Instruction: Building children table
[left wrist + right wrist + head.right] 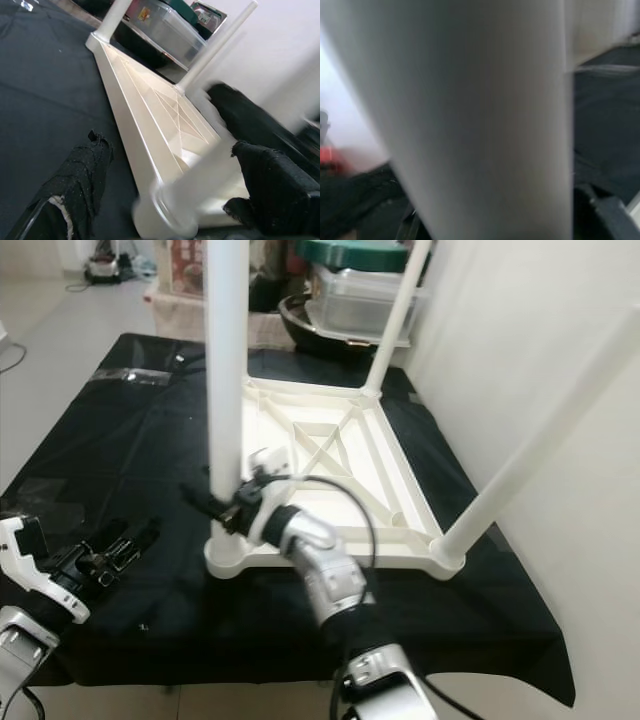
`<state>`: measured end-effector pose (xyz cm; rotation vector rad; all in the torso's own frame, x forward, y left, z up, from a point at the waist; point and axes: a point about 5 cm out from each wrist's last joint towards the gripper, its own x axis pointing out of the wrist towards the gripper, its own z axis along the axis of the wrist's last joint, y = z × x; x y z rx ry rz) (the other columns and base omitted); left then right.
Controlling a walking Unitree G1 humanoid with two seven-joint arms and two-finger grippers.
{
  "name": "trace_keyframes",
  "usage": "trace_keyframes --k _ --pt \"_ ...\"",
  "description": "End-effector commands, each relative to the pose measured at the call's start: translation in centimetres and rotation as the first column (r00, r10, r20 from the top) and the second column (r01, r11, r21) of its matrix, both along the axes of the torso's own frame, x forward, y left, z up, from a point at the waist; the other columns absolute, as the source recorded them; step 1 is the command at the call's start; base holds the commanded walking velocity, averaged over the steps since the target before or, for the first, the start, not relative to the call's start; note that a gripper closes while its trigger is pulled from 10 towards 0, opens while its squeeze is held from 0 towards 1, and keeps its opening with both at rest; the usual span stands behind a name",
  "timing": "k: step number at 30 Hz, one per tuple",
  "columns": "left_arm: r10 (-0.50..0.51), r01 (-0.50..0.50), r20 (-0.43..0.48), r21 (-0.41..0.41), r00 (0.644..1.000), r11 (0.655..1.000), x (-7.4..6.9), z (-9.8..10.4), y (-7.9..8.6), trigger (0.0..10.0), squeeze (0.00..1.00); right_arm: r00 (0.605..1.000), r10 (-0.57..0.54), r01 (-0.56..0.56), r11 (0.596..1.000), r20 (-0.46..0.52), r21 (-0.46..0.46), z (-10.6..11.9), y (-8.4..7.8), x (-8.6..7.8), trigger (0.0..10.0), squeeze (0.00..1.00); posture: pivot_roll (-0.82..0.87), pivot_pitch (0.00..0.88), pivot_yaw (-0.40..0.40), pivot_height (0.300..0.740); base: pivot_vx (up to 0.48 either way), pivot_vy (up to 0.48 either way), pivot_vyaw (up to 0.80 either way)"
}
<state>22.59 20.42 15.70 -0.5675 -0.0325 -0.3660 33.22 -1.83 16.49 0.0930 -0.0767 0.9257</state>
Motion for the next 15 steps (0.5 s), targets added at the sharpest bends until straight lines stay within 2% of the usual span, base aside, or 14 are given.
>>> trace_keyframes --k 1,4,5,6,7,8,9,10,14,15 --pt "-0.015 0.015 -0.005 0.001 1.000 1.000 -0.1 0.0 -0.3 10.0 0.00 0.794 -0.579 0.543 0.813 -0.187 -0.212 -4.8 -4.2 2.6 0.0 0.00 0.19 0.000 -0.153 0.740 0.000 0.000 0.00" --pt "-0.015 0.015 -0.005 0.001 1.000 1.000 -0.1 0.0 -0.3 10.0 0.00 0.794 -0.579 0.543 0.813 -0.187 -0.212 -4.8 -4.2 2.6 0.0 0.00 0.19 0.000 -0.153 0.740 0.000 0.000 0.00" --pt "-0.016 0.016 -0.004 0.000 1.000 1.000 -0.1 0.0 -0.3 10.0 0.00 0.520 -0.836 0.760 0.546 -0.174 -0.351 -6.6 -7.9 3.0 0.0 0.00 0.19 0.000 -0.155 0.740 0.000 0.000 0.00" --pt "-0.016 0.016 -0.002 -0.002 1.000 1.000 -0.1 0.1 -0.4 10.0 0.00 0.288 -0.949 0.853 0.314 -0.125 -0.418 -7.2 -11.1 2.8 0.0 0.00 0.18 0.000 -0.152 0.740 0.000 0.000 0.00" --pt "-0.016 0.016 -0.002 -0.002 1.000 1.000 -0.1 0.1 -0.4 10.0 0.00 0.288 -0.949 0.853 0.314 -0.125 -0.418 -7.2 -11.1 2.8 0.0 0.00 0.18 0.000 -0.152 0.740 0.000 0.000 0.00" --pt "-0.015 0.015 0.000 -0.003 1.000 1.000 -0.1 0.1 -0.4 10.0 0.00 0.173 -0.981 0.880 0.193 -0.086 -0.433 -7.2 -13.0 2.5 0.0 0.00 0.18 0.000 -0.152 0.740 0.000 0.000 0.00" --pt "-0.015 0.015 0.000 -0.003 1.000 1.000 -0.1 0.1 -0.4 10.0 0.00 0.173 -0.981 0.880 0.193 -0.086 -0.433 -7.2 -13.0 2.5 0.0 0.00 0.18 0.000 -0.152 0.740 0.000 0.000 0.00" --pt "-0.014 0.014 0.002 -0.005 1.000 1.000 0.0 0.1 -0.5 10.0 0.00 0.125 -0.990 0.890 0.141 -0.064 -0.434 -7.0 -13.9 2.5 0.0 0.00 0.16 0.000 -0.147 0.740 0.000 0.000 0.00" --pt "-0.015 0.015 0.004 -0.006 1.000 1.000 0.0 0.1 -0.6 10.0 0.00 0.133 -0.990 0.895 0.144 -0.055 -0.422 -6.6 -13.9 2.4 0.0 0.00 0.15 0.000 -0.148 0.740 0.000 0.000 0.00" --pt "-0.015 0.015 0.005 -0.007 1.000 1.000 0.1 0.2 -0.6 10.0 0.00 0.160 -0.986 0.896 0.167 -0.052 -0.412 -6.3 -13.7 2.3 0.0 0.00 0.15 0.000 -0.148 0.740 0.000 0.000 0.00"
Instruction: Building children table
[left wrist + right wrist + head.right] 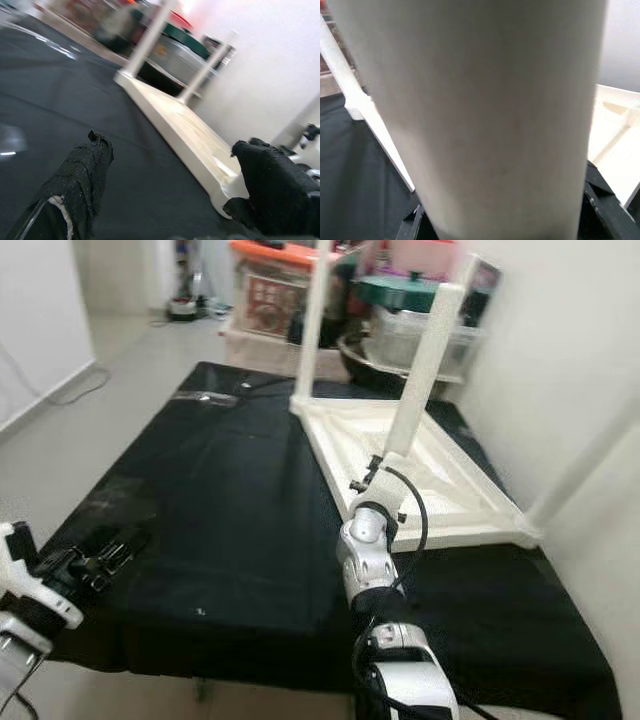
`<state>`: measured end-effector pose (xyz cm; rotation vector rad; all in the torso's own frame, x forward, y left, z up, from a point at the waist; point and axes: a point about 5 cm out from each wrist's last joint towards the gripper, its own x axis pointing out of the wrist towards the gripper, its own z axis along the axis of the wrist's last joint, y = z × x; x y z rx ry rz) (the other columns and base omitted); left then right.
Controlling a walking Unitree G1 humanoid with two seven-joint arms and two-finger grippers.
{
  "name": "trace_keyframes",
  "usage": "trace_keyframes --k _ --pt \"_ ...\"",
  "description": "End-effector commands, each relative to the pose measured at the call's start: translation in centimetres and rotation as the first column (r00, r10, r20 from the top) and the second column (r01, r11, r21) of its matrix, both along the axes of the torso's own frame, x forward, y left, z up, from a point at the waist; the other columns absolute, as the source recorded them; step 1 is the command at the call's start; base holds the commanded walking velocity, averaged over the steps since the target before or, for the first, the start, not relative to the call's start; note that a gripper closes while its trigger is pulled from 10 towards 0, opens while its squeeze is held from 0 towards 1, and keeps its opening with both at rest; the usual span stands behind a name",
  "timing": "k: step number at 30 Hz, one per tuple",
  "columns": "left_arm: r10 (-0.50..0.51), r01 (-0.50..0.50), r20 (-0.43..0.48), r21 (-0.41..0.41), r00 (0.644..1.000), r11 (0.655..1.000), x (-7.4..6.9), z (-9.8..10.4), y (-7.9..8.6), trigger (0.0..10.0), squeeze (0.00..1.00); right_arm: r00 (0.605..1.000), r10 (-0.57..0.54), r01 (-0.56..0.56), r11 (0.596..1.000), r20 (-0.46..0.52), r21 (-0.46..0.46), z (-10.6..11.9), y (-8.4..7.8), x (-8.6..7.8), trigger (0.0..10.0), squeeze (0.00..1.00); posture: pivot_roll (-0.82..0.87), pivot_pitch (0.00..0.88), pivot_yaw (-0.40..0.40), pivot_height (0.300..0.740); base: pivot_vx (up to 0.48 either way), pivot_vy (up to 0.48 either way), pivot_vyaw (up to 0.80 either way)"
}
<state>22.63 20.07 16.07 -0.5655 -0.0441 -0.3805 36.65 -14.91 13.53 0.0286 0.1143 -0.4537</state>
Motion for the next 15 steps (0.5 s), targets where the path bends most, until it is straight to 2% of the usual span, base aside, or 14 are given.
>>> trace_keyframes --k 1,2,4,5,6,8,9,10,12,15 --pt "-0.003 0.003 -0.007 -0.007 1.000 1.000 0.1 -0.2 -0.4 10.0 0.00 0.978 0.038 -0.054 0.996 -0.207 -0.072 -3.2 0.0 -1.2 0.0 0.00 0.15 0.000 -0.155 0.740 0.000 0.000 0.00" --pt "-0.003 0.003 -0.007 -0.007 1.000 1.000 0.1 -0.2 -0.4 10.0 0.00 0.978 0.038 -0.054 0.996 -0.207 -0.072 -3.2 0.0 -1.2 0.0 0.00 0.15 0.000 -0.155 0.740 0.000 0.000 0.00" --pt "0.001 -0.001 -0.003 -0.009 1.000 1.000 0.1 -0.2 -0.4 10.0 0.00 0.977 0.120 -0.128 0.991 -0.178 -0.035 -3.0 1.6 -1.0 0.0 0.00 0.15 0.000 -0.157 0.740 0.000 0.000 0.00" --pt "0.001 -0.001 -0.003 -0.009 1.000 1.000 0.1 -0.2 -0.4 10.0 0.00 0.977 0.120 -0.128 0.991 -0.178 -0.035 -3.0 1.6 -1.0 0.0 0.00 0.15 0.000 -0.157 0.740 0.000 0.000 0.00" --pt "0.003 -0.003 -0.002 -0.010 1.000 1.000 0.1 -0.2 -0.3 10.0 0.00 0.973 0.174 -0.174 0.985 -0.152 0.013 -2.8 2.5 -0.9 10.0 0.00 0.15 0.000 -0.158 0.740 0.000 0.000 0.00" --pt "0.003 -0.003 -0.002 -0.010 1.000 1.000 0.1 -0.2 -0.3 10.0 0.00 0.973 0.174 -0.174 0.985 -0.152 0.013 -2.8 2.5 -0.9 10.0 0.00 0.15 0.000 -0.158 0.740 0.000 0.000 0.00" --pt "0.005 -0.005 -0.001 -0.011 1.000 1.000 0.1 -0.1 -0.3 10.0 0.00 0.970 0.227 -0.223 0.974 -0.091 0.048 -2.2 3.3 -0.8 10.0 1.00 0.15 0.000 -0.160 0.740 0.000 0.000 0.00" --pt "0.005 -0.005 -0.001 -0.011 1.000 1.000 0.1 -0.1 -0.3 10.0 0.00 0.970 0.227 -0.223 0.974 -0.091 0.048 -2.2 3.3 -0.8 10.0 1.00 0.15 0.000 -0.160 0.740 0.000 0.000 0.00" --pt "0.008 -0.008 0.000 -0.013 1.000 1.000 0.0 -0.1 -0.2 10.0 0.00 0.950 0.308 -0.311 0.946 0.046 0.096 -0.7 4.9 -0.8 10.0 1.00 0.14 0.000 -0.159 0.740 0.000 0.000 0.00" --pt "0.008 -0.008 0.001 -0.014 1.000 1.000 0.0 -0.1 -0.2 10.0 0.00 0.939 0.331 -0.340 0.935 0.093 0.105 0.0 5.6 -0.8 10.0 1.00 0.14 0.000 -0.159 0.740 0.000 0.000 0.00"
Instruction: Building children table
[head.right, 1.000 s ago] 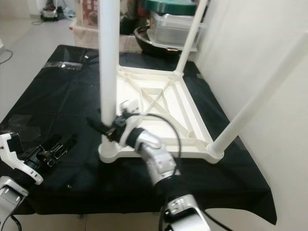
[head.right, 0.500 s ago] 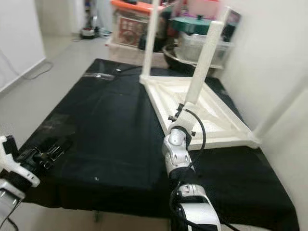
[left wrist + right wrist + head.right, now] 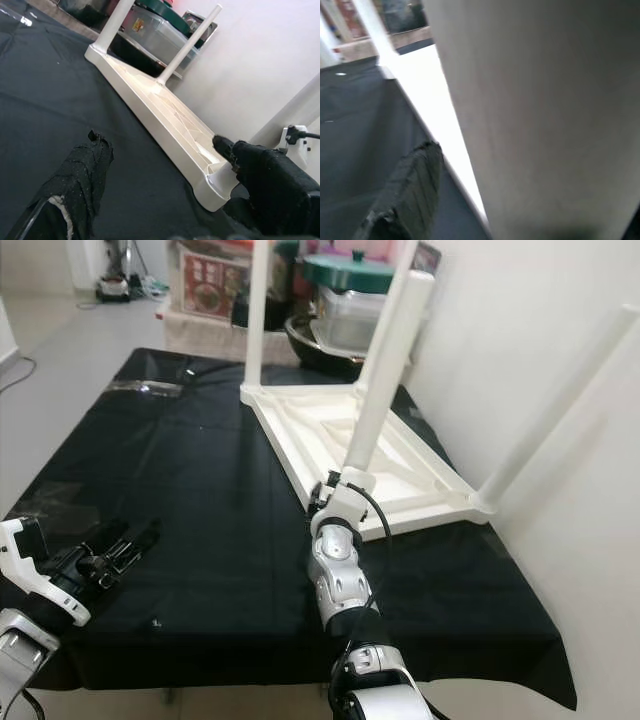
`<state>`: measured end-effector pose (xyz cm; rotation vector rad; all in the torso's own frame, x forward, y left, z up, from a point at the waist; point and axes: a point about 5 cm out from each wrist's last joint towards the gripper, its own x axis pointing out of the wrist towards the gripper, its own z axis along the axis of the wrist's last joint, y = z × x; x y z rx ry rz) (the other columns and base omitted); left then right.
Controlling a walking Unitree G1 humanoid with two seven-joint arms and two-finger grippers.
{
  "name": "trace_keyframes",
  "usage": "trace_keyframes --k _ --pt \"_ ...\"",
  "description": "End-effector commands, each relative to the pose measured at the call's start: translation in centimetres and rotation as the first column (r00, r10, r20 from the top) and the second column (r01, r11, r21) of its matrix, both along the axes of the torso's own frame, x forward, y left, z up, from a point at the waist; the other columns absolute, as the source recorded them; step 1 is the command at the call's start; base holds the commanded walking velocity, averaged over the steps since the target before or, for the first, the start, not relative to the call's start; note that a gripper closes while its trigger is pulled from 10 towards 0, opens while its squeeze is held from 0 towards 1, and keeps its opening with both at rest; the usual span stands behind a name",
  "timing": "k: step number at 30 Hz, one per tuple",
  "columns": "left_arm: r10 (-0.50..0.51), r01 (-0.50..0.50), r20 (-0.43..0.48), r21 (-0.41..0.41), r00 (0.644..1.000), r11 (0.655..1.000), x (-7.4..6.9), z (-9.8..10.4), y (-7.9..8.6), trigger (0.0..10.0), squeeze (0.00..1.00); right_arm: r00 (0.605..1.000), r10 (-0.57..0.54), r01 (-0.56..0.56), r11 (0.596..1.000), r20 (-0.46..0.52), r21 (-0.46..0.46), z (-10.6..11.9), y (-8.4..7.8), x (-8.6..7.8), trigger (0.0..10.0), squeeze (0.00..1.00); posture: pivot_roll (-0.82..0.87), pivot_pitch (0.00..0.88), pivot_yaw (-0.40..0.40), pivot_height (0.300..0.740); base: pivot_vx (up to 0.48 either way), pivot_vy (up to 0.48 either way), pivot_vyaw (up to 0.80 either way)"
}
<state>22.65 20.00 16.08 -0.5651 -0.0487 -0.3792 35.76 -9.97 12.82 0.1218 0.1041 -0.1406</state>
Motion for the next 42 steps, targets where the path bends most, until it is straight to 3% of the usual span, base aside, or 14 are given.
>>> trace_keyframes --k 1,7,11,16,19,21,22,23,24,27,29,35,37,42 --pt "0.006 -0.006 -0.002 -0.015 1.000 1.000 0.0 -0.1 -0.1 10.0 0.00 0.990 0.120 -0.124 0.991 0.078 0.046 1.5 2.0 -0.1 10.0 1.00 0.14 0.000 -0.157 0.740 0.000 0.000 0.00" --pt "0.001 -0.001 -0.002 -0.018 1.000 1.000 0.3 -0.1 -0.2 10.0 0.00 0.853 0.500 -0.505 0.863 0.151 -0.004 4.6 9.1 -2.5 10.0 1.00 0.13 0.000 -0.148 0.740 0.000 0.000 0.00" --pt "-0.001 0.001 -0.002 -0.019 1.000 1.000 0.4 -0.1 -0.2 10.0 0.00 0.808 0.569 -0.572 0.820 0.153 -0.033 5.1 10.8 -3.2 10.0 1.00 0.13 0.000 -0.148 0.740 0.000 0.000 0.00" --pt "0.016 -0.016 0.000 -0.014 1.000 1.000 0.6 -0.3 -0.4 10.0 0.00 0.479 0.846 -0.865 0.501 0.236 -0.040 8.4 20.3 -7.2 10.0 1.00 0.19 0.000 -0.207 0.740 0.000 0.000 0.00" --pt "0.033 -0.033 0.004 -0.017 0.999 0.999 0.3 -0.4 -0.2 10.0 0.00 0.424 0.872 -0.892 0.449 0.243 -0.056 8.5 21.2 -7.9 10.0 0.99 0.19 0.000 -0.212 0.740 0.000 0.000 0.00" --pt "0.035 -0.035 0.006 -0.022 0.999 0.999 0.2 -0.4 0.0 10.0 0.00 0.441 0.867 -0.885 0.463 0.232 -0.050 8.1 20.2 -7.5 10.0 0.97 0.18 0.000 -0.203 0.740 0.000 0.000 0.00" --pt "0.030 -0.030 0.008 -0.028 1.000 0.999 0.1 -0.3 0.0 10.0 0.00 0.513 0.835 -0.848 0.529 0.201 -0.033 7.0 18.3 -6.3 10.0 0.41 0.16 0.000 -0.195 0.740 0.000 0.000 0.00" --pt "0.030 -0.030 0.008 -0.028 1.000 0.999 0.1 -0.3 0.0 10.0 0.00 0.513 0.835 -0.848 0.529 0.201 -0.033 7.0 18.3 -6.3 10.0 0.41 0.16 0.000 -0.195 0.740 0.000 0.000 0.00" --pt "0.023 -0.022 0.011 -0.032 1.000 0.999 0.2 -0.2 -0.1 10.0 0.00 0.578 0.797 -0.808 0.589 0.174 -0.018 6.2 16.4 -5.2 10.0 0.11 0.16 0.000 -0.194 0.740 0.000 0.000 0.00" --pt "0.013 -0.013 0.012 -0.035 1.000 0.999 0.2 -0.2 -0.2 10.0 0.00 0.655 0.740 -0.749 0.663 0.155 -0.003 5.6 14.0 -4.1 10.0 0.11 0.15 0.000 -0.184 0.740 0.000 0.000 0.00" --pt "-0.006 0.007 0.008 -0.025 1.000 1.000 0.3 -0.2 -0.6 10.0 0.00 0.753 0.635 -0.651 0.757 0.172 0.057 5.7 9.0 -2.6 10.0 0.00 0.11 0.000 -0.158 0.740 0.000 0.000 0.00" --pt "-0.025 0.027 -0.025 0.067 0.999 0.997 0.3 -0.6 -1.4 10.0 0.00 0.798 0.565 -0.594 0.796 0.209 0.117 6.6 3.6 -2.8 10.0 0.00 0.07 0.000 -0.139 0.740 0.000 0.000 0.00" --pt "-0.006 0.012 -0.042 0.142 0.999 0.990 0.2 -0.9 -1.7 10.0 0.00 0.915 0.395 -0.403 0.902 0.083 0.156 5.0 0.5 -2.7 10.0 0.00 0.07 0.000 -0.140 0.740 0.000 0.000 0.00" --pt "0.072 -0.056 -0.045 0.283 0.996 0.957 0.1 -1.2 -1.7 10.0 0.00 0.956 0.265 -0.256 0.963 -0.127 0.082 2.4 -2.5 -3.8 10.0 0.00 0.06 0.000 -0.131 0.740 0.000 0.000 0.00"
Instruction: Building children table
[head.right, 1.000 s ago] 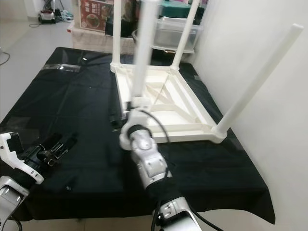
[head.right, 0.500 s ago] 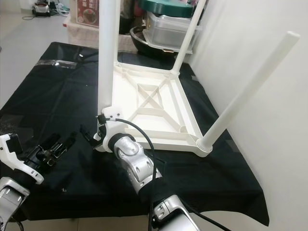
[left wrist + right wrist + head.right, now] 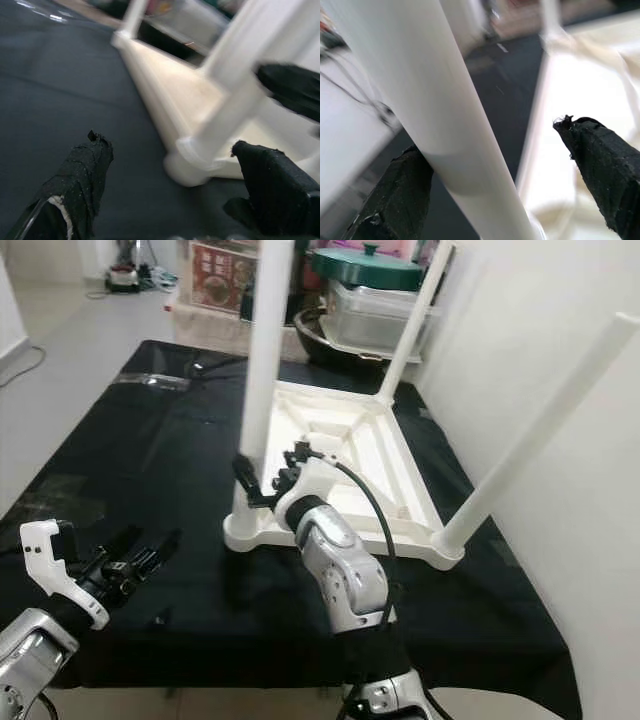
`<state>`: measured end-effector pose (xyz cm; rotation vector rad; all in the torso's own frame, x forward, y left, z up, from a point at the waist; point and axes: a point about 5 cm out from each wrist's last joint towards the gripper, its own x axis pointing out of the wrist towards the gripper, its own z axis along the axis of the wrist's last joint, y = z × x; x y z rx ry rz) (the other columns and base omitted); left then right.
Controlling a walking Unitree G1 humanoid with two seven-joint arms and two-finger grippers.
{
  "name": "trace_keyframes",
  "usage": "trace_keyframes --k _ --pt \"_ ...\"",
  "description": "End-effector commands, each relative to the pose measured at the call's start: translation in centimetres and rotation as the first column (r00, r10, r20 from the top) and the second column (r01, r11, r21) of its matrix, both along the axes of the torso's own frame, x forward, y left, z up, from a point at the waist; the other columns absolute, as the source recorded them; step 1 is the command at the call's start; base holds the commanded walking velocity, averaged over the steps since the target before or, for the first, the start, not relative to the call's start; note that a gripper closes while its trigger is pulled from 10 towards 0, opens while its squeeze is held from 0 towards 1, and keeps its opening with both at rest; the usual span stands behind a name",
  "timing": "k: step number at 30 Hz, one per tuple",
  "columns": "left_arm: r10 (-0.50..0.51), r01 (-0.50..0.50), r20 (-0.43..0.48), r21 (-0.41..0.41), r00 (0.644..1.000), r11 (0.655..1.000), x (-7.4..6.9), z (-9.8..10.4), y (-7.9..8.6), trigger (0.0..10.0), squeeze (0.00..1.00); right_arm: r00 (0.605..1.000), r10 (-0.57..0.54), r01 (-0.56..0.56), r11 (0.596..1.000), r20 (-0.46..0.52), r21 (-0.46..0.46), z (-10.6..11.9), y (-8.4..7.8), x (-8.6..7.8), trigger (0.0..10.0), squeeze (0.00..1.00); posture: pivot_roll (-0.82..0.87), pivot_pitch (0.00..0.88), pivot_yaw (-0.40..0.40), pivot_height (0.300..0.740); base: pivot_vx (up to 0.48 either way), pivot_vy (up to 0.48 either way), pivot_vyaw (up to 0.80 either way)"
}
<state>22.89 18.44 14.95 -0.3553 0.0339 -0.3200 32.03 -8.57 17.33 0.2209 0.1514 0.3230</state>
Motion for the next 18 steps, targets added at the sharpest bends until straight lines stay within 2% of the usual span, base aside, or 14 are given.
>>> trace_keyframes --k 1,2,3,4,5,6,8,9,10,11,12,13,16,18 --pt "0.018 -0.018 0.002 0.065 1.000 0.998 -0.2 0.0 -0.1 10.0 0.00 0.976 -0.188 0.177 0.979 -0.109 -0.102 -2.1 -3.9 -0.1 10.0 0.00 0.06 0.000 -0.131 0.740 0.000 0.000 0.00" --pt "0.024 -0.026 0.018 0.127 1.000 0.992 -0.3 0.0 -0.3 10.0 0.00 0.976 -0.179 0.158 0.973 -0.120 -0.169 -2.5 -4.2 -0.3 10.0 0.00 0.06 0.000 -0.128 0.740 0.000 0.000 0.00" --pt "0.024 -0.026 0.018 0.127 1.000 0.992 -0.3 0.0 -0.3 10.0 0.00 0.976 -0.179 0.158 0.973 -0.120 -0.169 -2.5 -4.2 -0.3 10.0 0.00 0.06 0.000 -0.128 0.740 0.000 0.000 0.00" --pt "0.019 -0.026 0.038 0.202 0.999 0.979 -0.5 0.1 -0.6 10.0 0.00 0.973 -0.164 0.128 0.969 -0.162 -0.212 -2.9 -4.4 -0.4 10.0 0.00 0.05 0.000 -0.119 0.740 0.000 0.000 0.00" --pt "0.019 -0.026 0.038 0.202 0.999 0.979 -0.5 0.1 -0.6 10.0 0.00 0.973 -0.164 0.128 0.969 -0.162 -0.212 -2.9 -4.4 -0.4 10.0 0.00 0.05 0.000 -0.119 0.740 0.000 0.000 0.00" --pt "0.009 -0.025 0.061 0.274 0.998 0.961 -0.6 0.1 -1.0 10.0 0.00 0.978 -0.140 0.105 0.971 -0.152 -0.217 -2.8 -4.4 -0.5 10.0 0.00 0.05 0.000 -0.114 0.740 0.000 0.000 0.00" --pt "0.009 -0.025 0.061 0.274 0.998 0.961 -0.6 0.1 -1.0 10.0 0.00 0.978 -0.140 0.105 0.971 -0.152 -0.217 -2.8 -4.4 -0.5 10.0 0.00 0.05 0.000 -0.114 0.740 0.000 0.000 0.00" --pt "-0.002 -0.028 0.087 0.340 0.996 0.940 -0.8 0.1 -1.4 10.0 0.00 0.986 -0.101 0.069 0.972 -0.132 -0.225 -2.6 -4.4 -0.8 10.0 0.00 0.05 0.000 -0.107 0.740 0.000 0.000 0.00" --pt "-0.002 -0.028 0.087 0.340 0.996 0.940 -0.8 0.1 -1.4 10.0 0.00 0.986 -0.101 0.069 0.972 -0.132 -0.225 -2.6 -4.4 -0.8 10.0 0.00 0.05 0.000 -0.107 0.740 0.000 0.000 0.00" --pt "-0.008 -0.031 0.100 0.385 0.995 0.922 -0.8 0.1 -1.6 10.0 0.00 0.994 -0.057 0.032 0.973 -0.099 -0.230 -2.3 -4.2 -1.1 10.0 0.00 0.05 0.000 -0.104 0.740 0.000 0.000 0.00" --pt "-0.008 -0.031 0.100 0.385 0.995 0.922 -0.8 0.1 -1.6 10.0 0.00 0.994 -0.057 0.032 0.973 -0.099 -0.230 -2.3 -4.2 -1.1 10.0 0.00 0.05 0.000 -0.104 0.740 0.000 0.000 0.00" --pt "0.000 -0.046 0.112 0.407 0.994 0.912 -0.8 0.1 -1.7 10.0 0.00 0.999 0.011 -0.017 0.981 -0.033 -0.193 -1.4 -3.7 -1.5 10.0 0.00 0.05 0.000 -0.096 0.740 0.000 0.000 0.00" --pt "0.037 -0.080 0.106 0.437 0.994 0.896 -0.7 -0.4 -1.6 10.0 0.00 0.998 0.022 -0.013 0.988 0.059 -0.154 0.0 -4.1 -1.5 10.0 0.00 0.06 0.000 -0.101 0.740 0.000 0.000 0.00" --pt "0.050 -0.092 0.105 0.445 0.993 0.891 -0.8 -0.6 -1.6 10.0 0.00 0.997 0.012 0.000 0.989 0.080 -0.145 0.4 -4.5 -1.4 10.0 0.00 0.07 0.000 -0.103 0.740 0.000 0.000 0.00"
